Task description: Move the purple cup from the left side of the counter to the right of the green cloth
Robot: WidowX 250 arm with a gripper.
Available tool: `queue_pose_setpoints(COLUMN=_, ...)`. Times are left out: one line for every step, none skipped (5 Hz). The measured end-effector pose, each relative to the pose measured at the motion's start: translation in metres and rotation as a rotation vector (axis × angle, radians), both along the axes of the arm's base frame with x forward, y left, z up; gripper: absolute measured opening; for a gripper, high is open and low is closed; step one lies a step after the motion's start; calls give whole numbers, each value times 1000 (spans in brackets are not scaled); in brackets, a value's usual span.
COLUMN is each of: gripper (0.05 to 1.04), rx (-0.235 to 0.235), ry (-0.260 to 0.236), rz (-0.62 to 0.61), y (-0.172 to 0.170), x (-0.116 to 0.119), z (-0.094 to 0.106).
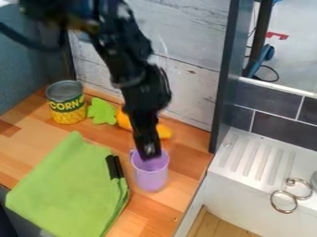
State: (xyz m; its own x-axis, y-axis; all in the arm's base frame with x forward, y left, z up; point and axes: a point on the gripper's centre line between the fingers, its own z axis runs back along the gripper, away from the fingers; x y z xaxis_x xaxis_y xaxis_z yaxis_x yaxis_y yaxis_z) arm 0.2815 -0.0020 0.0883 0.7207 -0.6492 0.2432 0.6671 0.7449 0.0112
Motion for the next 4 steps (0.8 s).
queue_pose_setpoints(gripper=1007, rx=41, ry=23, rz=49, y=15, x=-3, z=10)
queue_pose_setpoints(gripper=1002, rx=187, ry=90, rz=158, y=49, x=-25, z=21)
queue_pose_setpoints(gripper=1001, rx=244, ry=175, rz=313, y=87, x=-46, z=18)
queue_pose_setpoints(gripper=1001, rx=231, ry=284, rz=496, y=114, x=-54, z=7)
